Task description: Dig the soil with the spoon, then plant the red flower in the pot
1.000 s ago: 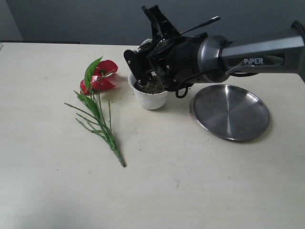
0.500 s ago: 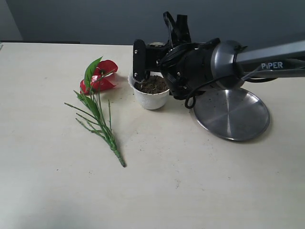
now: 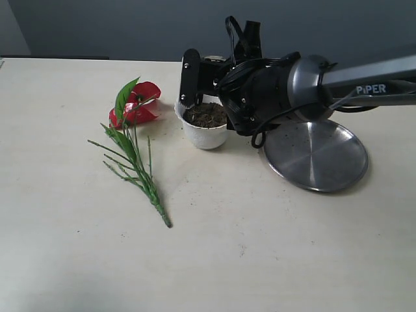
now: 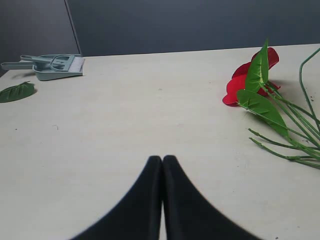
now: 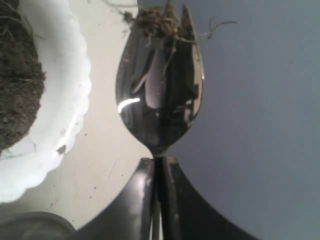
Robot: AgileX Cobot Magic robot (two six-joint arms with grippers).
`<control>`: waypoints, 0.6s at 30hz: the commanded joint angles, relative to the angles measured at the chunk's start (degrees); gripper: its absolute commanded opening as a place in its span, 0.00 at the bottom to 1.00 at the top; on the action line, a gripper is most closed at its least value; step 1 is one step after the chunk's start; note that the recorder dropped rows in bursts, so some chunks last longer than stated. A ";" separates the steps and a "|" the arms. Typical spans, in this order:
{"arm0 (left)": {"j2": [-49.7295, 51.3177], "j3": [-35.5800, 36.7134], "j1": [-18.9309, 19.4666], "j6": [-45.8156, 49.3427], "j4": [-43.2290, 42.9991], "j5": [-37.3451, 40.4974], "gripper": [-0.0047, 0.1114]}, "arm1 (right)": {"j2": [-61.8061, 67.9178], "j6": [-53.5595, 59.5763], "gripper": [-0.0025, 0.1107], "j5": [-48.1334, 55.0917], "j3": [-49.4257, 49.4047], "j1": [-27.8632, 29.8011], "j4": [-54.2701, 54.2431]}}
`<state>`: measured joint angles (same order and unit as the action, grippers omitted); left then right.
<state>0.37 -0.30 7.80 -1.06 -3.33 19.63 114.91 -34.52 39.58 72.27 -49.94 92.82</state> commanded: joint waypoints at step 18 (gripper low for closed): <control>-0.37 0.30 -0.01 -0.04 -0.38 -0.34 0.04 | -0.94 -0.21 0.02 -2.21 -0.28 -0.20 0.52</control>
<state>0.37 -0.30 7.80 -1.06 -3.33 19.63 114.91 -34.52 38.77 72.27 -49.94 93.09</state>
